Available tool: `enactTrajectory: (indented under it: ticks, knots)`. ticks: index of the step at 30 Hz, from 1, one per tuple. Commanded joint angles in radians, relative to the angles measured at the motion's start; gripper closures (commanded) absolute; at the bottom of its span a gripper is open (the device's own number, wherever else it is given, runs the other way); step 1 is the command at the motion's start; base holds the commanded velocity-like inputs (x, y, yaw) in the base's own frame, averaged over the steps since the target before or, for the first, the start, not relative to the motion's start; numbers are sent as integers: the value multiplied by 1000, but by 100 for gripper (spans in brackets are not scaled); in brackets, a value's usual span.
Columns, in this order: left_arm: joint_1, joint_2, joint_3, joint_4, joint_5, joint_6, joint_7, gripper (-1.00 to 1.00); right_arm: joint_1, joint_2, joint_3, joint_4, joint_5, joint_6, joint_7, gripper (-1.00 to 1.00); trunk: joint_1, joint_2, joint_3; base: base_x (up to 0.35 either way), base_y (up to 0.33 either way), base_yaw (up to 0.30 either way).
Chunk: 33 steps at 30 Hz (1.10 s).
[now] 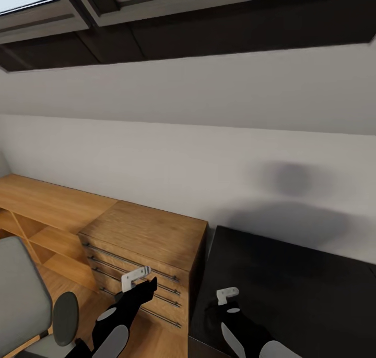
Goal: In the bedroom, organize the workspace by keeping the computer under the desk, ensuring the monitor is on the desk, placing the keyboard on the desk next to the monitor, placing the mouse on the desk next to the keyboard, moving the folder from the swivel chair onto the desk next to the mouse, stacking the notebook on top of the folder with the pen on top of the notebook, and positioning the swivel chair next to the desk.
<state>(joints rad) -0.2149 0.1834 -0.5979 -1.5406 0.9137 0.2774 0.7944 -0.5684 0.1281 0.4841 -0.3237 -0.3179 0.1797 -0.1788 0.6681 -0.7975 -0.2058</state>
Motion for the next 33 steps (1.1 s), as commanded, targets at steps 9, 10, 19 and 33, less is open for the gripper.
enactTrajectory:
  ticks: [9,10,19,33]
  knots:
    - [-1,1,-2,-3,4,3,8,-100,-1,-1,8,-1,-7,6,-8,-100,0,-1,-2,0,0,0]
    - [-1,1,-2,-3,4,3,8,-100,-1,-1,8,-1,-7,6,-8,-100,0,-1,-2,0,0,0]
    - [-1,1,-2,-3,4,3,8,-100,-1,0,8,7,-6,6,-8,100,0,-1,-2,0,0,0]
    - [-1,1,-2,-3,4,3,8,-100,-1,-1,8,9,-6,-5,-8,100,0,-1,-2,0,0,0]
